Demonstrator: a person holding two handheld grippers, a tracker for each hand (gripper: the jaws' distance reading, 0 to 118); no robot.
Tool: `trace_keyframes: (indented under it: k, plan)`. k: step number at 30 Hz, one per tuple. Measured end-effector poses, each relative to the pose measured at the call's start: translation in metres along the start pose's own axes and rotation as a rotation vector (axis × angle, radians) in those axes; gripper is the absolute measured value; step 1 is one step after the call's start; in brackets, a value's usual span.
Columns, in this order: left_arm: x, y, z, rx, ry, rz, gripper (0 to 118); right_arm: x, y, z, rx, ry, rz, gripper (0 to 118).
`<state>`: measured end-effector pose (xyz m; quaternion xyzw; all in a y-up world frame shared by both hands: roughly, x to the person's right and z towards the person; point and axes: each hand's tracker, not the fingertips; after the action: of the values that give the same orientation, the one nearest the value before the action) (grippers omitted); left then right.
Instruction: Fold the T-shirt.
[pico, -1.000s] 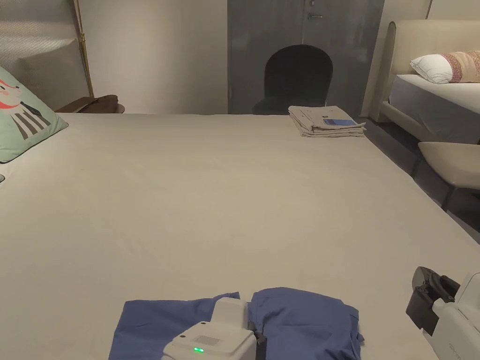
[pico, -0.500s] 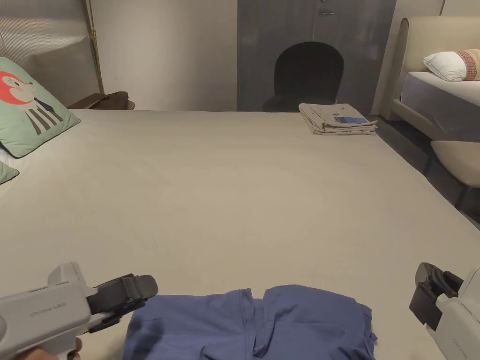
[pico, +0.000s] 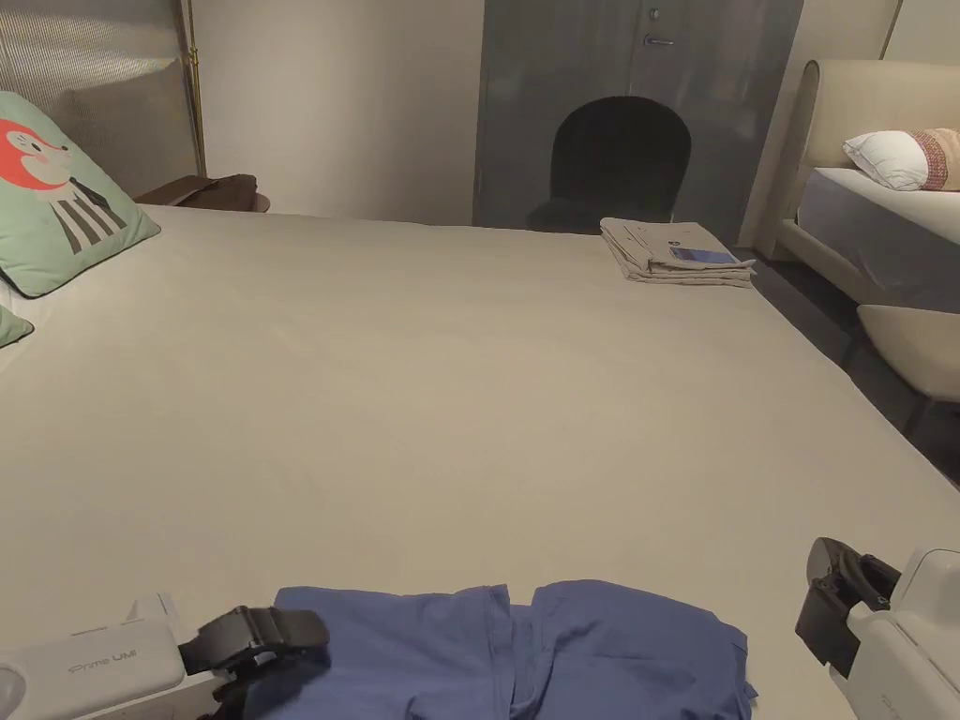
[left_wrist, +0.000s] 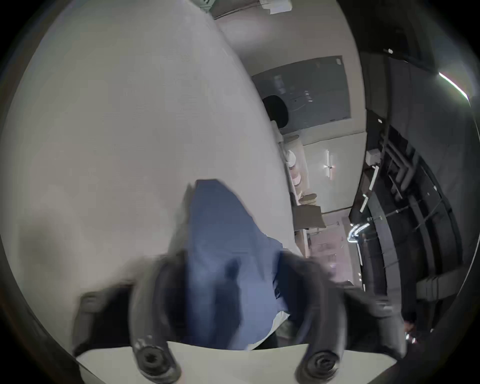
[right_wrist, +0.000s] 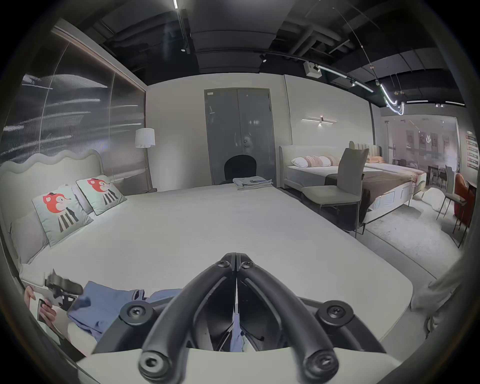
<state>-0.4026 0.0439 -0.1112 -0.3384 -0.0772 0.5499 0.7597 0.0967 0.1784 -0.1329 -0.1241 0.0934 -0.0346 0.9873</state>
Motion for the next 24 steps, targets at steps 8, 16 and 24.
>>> trace_keyframes:
  k: [8,16,24]
  plan:
    - [-0.028,0.014,0.039,0.114,-0.031,0.096,7,-0.004,0.005,0.000,0.005,-0.005,0.010,0]
    - [-0.019,0.021,0.121,0.319,0.013,0.096,7,-0.015,0.000,-0.008,-0.005,0.033,0.000,0]
    - [0.062,0.016,0.106,0.262,-0.045,-0.156,7,-0.014,-0.002,-0.010,0.001,0.063,-0.006,0]
